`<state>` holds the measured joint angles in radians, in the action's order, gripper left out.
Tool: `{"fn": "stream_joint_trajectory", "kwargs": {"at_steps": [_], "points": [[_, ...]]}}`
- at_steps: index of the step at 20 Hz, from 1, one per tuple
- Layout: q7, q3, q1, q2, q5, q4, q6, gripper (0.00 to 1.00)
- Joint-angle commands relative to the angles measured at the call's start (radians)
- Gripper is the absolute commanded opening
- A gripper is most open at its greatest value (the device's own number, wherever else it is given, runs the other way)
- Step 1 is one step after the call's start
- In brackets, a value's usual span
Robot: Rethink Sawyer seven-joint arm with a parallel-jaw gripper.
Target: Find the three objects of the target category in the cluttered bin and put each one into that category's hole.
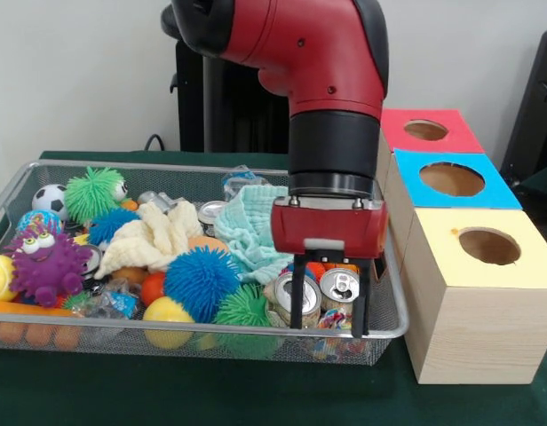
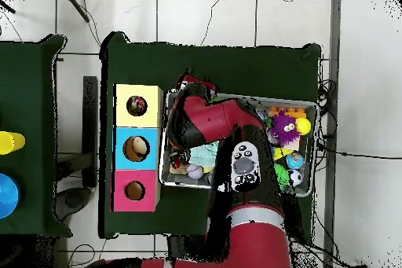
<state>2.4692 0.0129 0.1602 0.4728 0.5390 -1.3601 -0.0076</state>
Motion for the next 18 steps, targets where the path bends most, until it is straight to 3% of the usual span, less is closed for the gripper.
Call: {"fn": "stream_joint_trajectory", "kwargs": {"at_steps": [1, 8, 18], "points": [[-0.091, 0.167, 0.066, -0.008, 0.026, -0.126, 0.158, 1.00], [-0.111, 0.254, 0.131, -0.023, -0.016, -0.165, 0.268, 1.00], [-0.130, 0.301, 0.169, -0.024, -0.016, -0.180, 0.368, 1.00]]}}
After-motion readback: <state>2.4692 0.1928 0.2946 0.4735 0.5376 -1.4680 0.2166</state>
